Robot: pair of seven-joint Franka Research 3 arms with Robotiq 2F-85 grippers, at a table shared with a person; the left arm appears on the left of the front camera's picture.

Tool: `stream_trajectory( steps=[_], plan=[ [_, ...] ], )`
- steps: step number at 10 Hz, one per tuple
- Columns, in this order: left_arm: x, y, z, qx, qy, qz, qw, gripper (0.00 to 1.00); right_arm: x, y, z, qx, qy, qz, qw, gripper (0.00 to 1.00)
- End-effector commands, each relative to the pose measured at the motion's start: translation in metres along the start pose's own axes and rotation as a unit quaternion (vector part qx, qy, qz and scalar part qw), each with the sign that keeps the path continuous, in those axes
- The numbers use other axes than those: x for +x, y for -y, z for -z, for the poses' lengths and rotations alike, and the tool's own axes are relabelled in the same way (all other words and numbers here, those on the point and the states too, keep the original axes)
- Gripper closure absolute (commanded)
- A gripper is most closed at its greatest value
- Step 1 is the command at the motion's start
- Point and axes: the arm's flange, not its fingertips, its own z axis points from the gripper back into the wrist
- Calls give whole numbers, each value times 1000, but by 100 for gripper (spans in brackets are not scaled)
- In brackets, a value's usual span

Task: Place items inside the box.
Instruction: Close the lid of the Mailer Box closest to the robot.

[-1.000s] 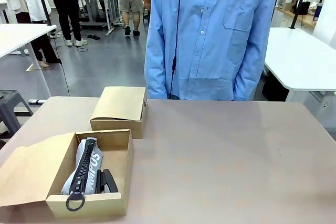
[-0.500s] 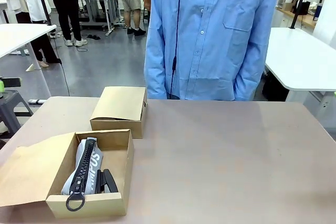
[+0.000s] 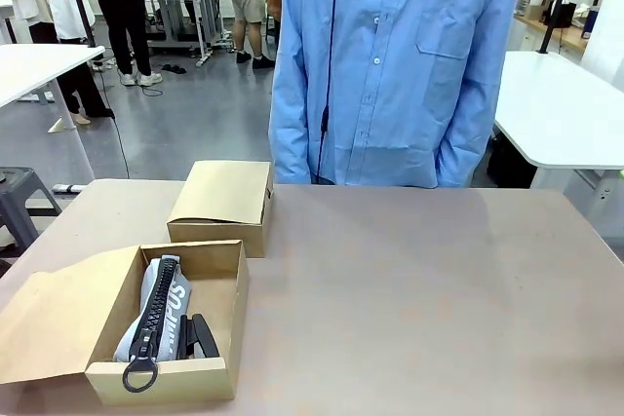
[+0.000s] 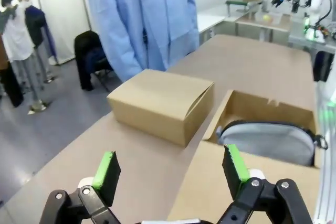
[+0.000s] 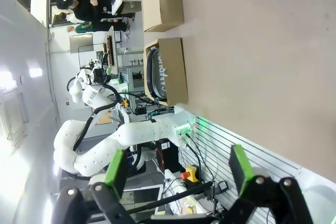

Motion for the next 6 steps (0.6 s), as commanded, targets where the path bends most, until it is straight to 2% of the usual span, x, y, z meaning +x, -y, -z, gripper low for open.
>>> stream_trajectory(
  steps=[1,3,4,6],
  plan=[
    [23,9,9,-34,18,-22,999,0,1,-4,-1,10,2,0,1000,0],
    [10,3,7,-18,10,-8,1000,0,1,-4,-1,10,2,0,1000,0],
    [-5,-3,7,-116,-22,11,993,0,1,-4,-1,10,2,0,1000,0],
    [-41,-20,-11,-167,-61,10,984,0,1,-4,-1,10,2,0,1000,0]
  ],
)
